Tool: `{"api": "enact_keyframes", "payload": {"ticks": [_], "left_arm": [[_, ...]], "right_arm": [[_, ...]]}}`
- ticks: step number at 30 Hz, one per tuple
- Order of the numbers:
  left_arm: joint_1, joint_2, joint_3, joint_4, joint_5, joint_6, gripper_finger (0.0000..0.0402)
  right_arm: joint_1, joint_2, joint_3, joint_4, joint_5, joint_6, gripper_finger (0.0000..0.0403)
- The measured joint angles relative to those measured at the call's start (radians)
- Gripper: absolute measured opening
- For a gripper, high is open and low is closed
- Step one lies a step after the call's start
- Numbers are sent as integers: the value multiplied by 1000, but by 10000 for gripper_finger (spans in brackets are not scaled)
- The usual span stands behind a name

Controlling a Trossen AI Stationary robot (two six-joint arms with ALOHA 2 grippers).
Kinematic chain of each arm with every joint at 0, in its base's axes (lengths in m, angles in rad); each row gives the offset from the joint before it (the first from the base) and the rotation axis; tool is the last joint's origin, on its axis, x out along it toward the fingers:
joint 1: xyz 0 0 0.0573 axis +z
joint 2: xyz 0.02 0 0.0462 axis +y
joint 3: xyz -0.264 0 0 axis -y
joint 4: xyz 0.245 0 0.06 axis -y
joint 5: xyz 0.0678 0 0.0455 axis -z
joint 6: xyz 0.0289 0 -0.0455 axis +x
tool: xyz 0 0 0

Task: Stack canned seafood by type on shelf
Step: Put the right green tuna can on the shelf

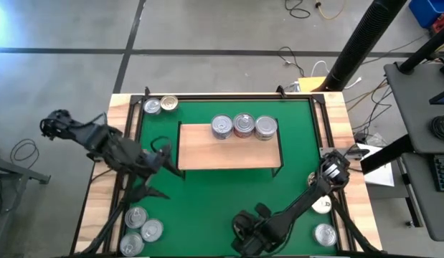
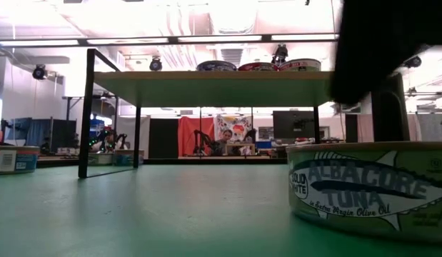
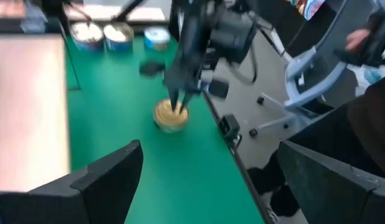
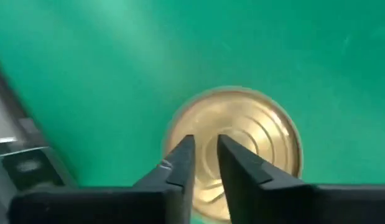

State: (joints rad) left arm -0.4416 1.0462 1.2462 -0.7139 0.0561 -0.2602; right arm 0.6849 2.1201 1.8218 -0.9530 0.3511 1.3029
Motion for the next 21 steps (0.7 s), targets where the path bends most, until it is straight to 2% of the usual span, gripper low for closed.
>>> {"api": "enact_keyframes", "payload": {"ticks": [6,10,14,18,21], "left_arm": [[-70,0,-152,102,-54,-102,356],[-105,6,-226,189,-107,-201,356],[-166,43,-235,241,-151,-277,356],[-211,119,-231,248,-202,-281,356],[-212,188,-230,253,-176,-294,356]], "right_arm": [[8,-9,131,-142,2,-56,149],[44,-16,167,-224,30,-2,214],[96,-15,147,-303,32,66,280],[139,-14,101,-323,11,100,338],[174,-14,76,-309,13,145,369]]}}
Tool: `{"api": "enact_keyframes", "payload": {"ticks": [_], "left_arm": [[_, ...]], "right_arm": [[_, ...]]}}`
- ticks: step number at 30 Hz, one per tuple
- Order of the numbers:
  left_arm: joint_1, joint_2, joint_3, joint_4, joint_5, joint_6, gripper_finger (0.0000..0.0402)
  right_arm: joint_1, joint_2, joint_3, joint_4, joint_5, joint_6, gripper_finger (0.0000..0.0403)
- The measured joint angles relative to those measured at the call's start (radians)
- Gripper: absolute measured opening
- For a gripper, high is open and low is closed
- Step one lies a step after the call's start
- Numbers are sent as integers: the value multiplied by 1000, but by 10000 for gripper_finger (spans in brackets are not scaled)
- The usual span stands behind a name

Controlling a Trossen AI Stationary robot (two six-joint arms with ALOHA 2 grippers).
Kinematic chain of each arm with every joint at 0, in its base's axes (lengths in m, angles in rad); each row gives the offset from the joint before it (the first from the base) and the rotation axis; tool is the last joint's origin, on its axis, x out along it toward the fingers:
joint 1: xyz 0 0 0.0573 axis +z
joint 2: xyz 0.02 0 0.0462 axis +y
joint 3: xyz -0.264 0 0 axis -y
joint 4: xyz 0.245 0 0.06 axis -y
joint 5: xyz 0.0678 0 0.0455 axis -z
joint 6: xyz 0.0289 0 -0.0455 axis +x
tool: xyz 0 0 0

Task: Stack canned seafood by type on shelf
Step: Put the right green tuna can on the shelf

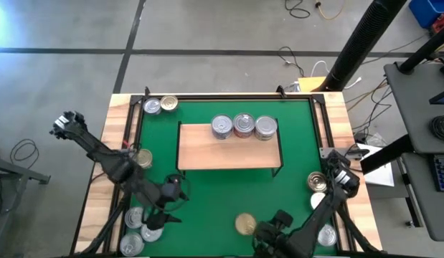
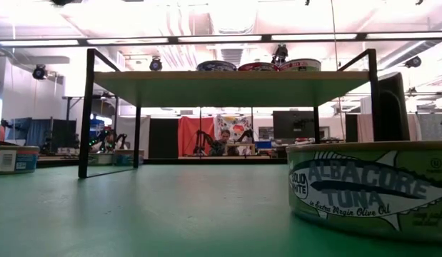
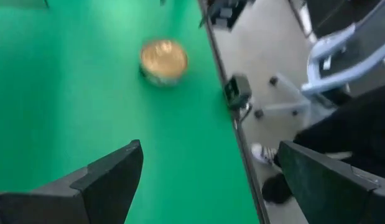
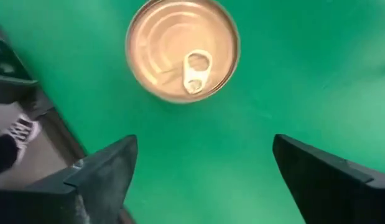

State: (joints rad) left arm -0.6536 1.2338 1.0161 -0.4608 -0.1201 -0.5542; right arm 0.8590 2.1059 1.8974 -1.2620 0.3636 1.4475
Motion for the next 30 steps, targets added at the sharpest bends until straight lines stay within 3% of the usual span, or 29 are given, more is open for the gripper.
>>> {"api": "enact_keyframes", "payload": {"ticks": [4,8,12,16,20,25,30], "left_arm": [[0,75,3,5,102,-165,356],[-16,150,20,9,73,-275,356],[-26,235,79,11,36,-274,356],[-25,329,172,-23,32,-214,356],[-26,408,245,-48,3,-95,356],[-16,445,249,-39,-104,8,356],[7,476,216,24,-68,126,356]], "right_arm": [[77,9,-7,20,83,71,380],[150,30,-25,17,189,128,380],[169,61,-43,21,202,92,380],[164,67,-45,37,198,-2,380],[149,67,-46,66,212,13,380],[149,64,-79,88,234,-29,380],[147,63,-142,138,244,-18,380]]}}
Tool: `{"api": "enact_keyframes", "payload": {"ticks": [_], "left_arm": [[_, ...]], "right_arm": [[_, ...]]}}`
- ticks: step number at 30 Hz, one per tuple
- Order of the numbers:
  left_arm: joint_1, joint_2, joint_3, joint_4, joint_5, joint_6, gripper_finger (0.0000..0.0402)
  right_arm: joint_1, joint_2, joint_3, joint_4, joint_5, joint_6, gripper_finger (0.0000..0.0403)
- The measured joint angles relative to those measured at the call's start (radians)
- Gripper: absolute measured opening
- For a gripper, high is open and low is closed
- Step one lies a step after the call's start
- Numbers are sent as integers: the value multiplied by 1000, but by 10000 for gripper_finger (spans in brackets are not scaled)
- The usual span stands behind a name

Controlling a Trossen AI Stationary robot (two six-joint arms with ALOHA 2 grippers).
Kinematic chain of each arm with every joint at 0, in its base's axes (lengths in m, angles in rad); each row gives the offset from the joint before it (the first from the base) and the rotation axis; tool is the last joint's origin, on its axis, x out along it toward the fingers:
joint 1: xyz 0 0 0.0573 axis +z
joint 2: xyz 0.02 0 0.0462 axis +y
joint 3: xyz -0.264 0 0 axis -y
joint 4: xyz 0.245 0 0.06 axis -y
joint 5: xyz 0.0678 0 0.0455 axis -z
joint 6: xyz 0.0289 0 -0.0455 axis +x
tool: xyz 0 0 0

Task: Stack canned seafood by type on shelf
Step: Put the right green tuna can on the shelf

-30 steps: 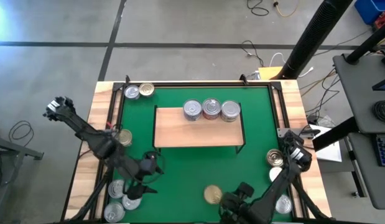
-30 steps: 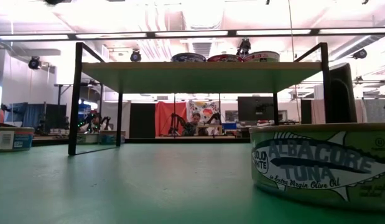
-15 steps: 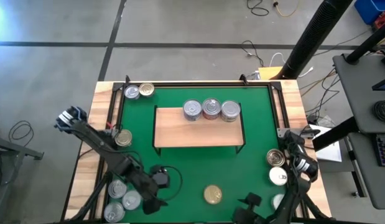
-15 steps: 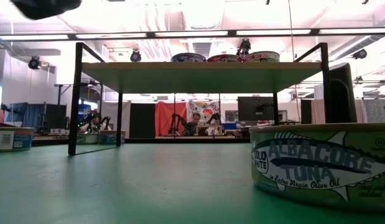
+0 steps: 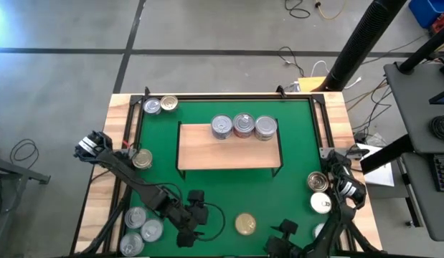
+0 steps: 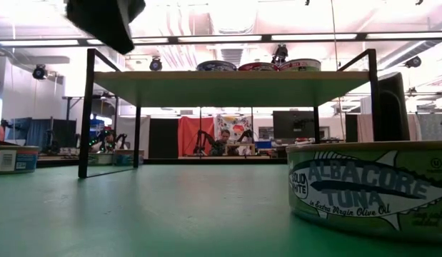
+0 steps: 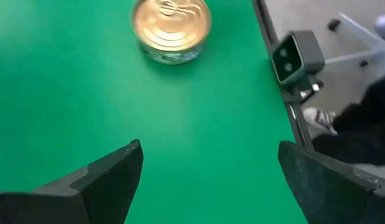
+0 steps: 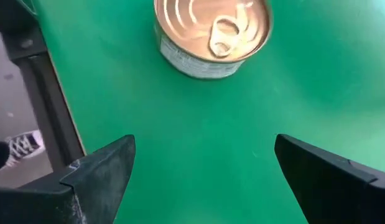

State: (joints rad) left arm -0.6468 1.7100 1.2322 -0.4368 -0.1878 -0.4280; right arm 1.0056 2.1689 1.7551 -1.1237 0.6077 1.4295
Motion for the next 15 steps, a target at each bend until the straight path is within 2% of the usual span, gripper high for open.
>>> {"api": "enact_keyframes", "payload": {"ticks": [6,10,12,15], "left_arm": [[2,51,1,46,-9,221,356],[9,102,36,43,-30,296,356],[21,126,60,32,17,297,356],[40,157,80,19,97,302,356]], "right_arm": [[-20,0,-112,245,56,17,380],[-30,0,-163,277,133,134,380],[-30,0,-167,279,157,168,380],[-27,-2,-167,278,130,150,380]]}}
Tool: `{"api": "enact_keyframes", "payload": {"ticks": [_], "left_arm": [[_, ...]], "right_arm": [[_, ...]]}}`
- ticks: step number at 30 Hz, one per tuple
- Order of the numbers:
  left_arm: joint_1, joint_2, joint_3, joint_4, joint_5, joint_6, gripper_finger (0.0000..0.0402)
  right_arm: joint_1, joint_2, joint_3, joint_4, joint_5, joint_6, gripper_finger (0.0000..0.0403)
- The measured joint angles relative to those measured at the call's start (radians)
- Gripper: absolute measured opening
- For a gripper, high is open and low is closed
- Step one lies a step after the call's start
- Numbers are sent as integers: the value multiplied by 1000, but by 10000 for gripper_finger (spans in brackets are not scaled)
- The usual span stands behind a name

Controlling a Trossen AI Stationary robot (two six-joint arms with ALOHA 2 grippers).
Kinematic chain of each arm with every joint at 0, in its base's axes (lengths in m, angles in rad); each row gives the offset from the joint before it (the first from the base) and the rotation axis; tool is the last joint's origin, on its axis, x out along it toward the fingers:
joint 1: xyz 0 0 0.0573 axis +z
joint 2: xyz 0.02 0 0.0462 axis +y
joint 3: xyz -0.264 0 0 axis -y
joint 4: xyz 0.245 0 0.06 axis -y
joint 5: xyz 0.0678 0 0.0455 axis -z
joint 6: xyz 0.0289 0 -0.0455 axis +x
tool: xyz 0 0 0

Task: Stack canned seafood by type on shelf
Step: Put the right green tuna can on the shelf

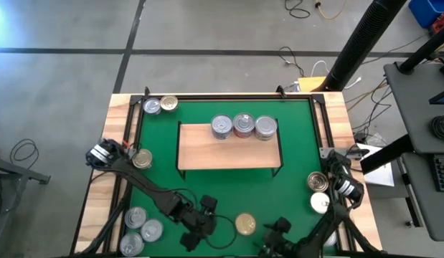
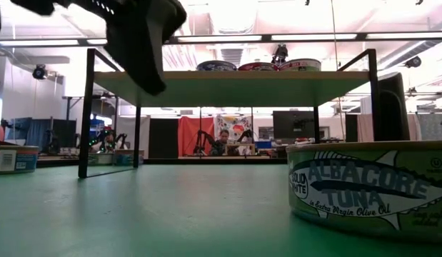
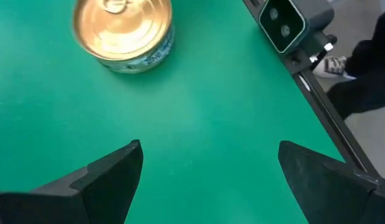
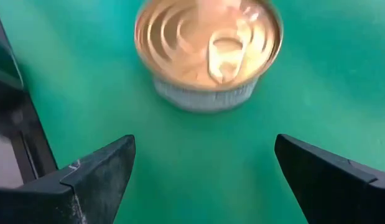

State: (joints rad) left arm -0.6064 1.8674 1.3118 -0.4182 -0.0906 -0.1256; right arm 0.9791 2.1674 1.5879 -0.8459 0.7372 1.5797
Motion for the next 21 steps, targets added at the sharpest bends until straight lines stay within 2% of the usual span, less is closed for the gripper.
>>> {"api": "enact_keyframes", "payload": {"ticks": [6,10,12,16,21], "left_arm": [[18,26,-5,-2,30,39,356],[35,50,-26,-2,29,65,356],[50,72,-31,0,29,96,356],[74,100,-33,2,29,121,356],[87,131,-33,38,35,178,356]], "right_arm": [[0,-1,0,0,-78,-124,380],[-6,-2,-21,8,-80,-125,380],[-7,-5,-44,15,-82,-69,380],[-8,-5,-66,11,-45,-3,380],[-18,-3,-73,18,11,-138,380]]}}
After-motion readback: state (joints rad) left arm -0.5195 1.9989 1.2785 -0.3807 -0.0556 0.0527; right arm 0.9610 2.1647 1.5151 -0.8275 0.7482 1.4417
